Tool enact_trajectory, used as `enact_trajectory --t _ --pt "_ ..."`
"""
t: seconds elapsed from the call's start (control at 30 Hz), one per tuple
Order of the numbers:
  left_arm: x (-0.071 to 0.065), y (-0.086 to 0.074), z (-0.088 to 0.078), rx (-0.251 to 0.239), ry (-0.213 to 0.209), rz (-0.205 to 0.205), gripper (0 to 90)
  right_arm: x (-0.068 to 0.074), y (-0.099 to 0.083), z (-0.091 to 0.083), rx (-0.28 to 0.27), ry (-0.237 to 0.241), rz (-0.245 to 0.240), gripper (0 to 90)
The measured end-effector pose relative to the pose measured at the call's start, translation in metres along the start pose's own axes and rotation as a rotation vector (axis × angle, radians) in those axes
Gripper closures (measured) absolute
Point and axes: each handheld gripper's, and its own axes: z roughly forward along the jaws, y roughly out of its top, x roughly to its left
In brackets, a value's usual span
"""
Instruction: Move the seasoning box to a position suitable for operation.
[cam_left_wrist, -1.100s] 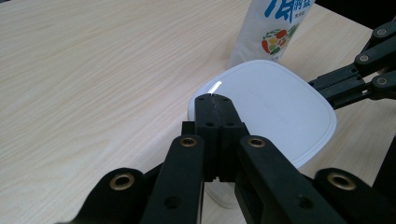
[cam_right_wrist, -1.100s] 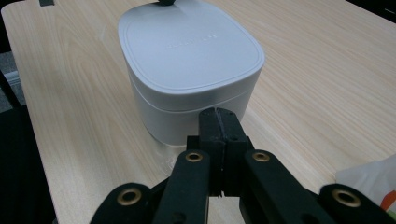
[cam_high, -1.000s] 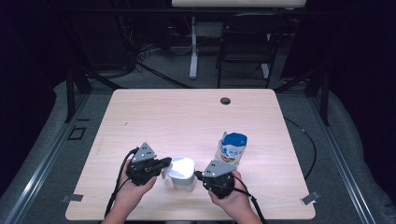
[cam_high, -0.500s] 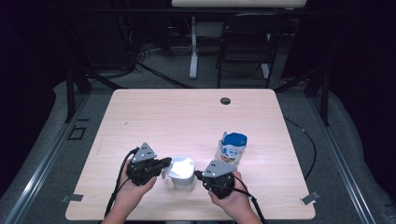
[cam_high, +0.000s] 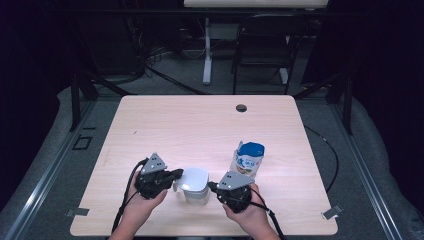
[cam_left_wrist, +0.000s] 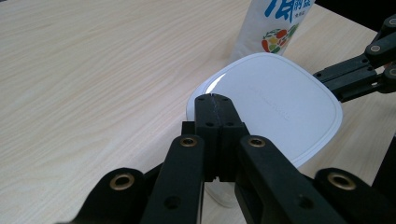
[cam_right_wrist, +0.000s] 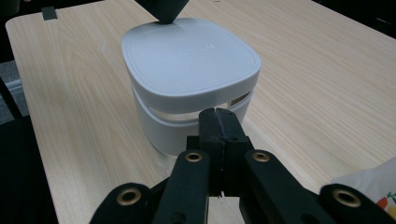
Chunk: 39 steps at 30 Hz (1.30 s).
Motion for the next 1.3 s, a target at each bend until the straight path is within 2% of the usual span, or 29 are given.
enact_trajectory --t 0.8,1.3 --pt "0.0 -0.001 -0.002 0.002 0.004 -0.005 90.0 0.004 0.005 -0.002 -0.023 0.009 0.001 90.0" --pt "0.005 -0.004 -0.01 -0.027 0.004 -0.028 87.7 0.006 0.008 -0.003 -0.037 0.009 0.008 90.0"
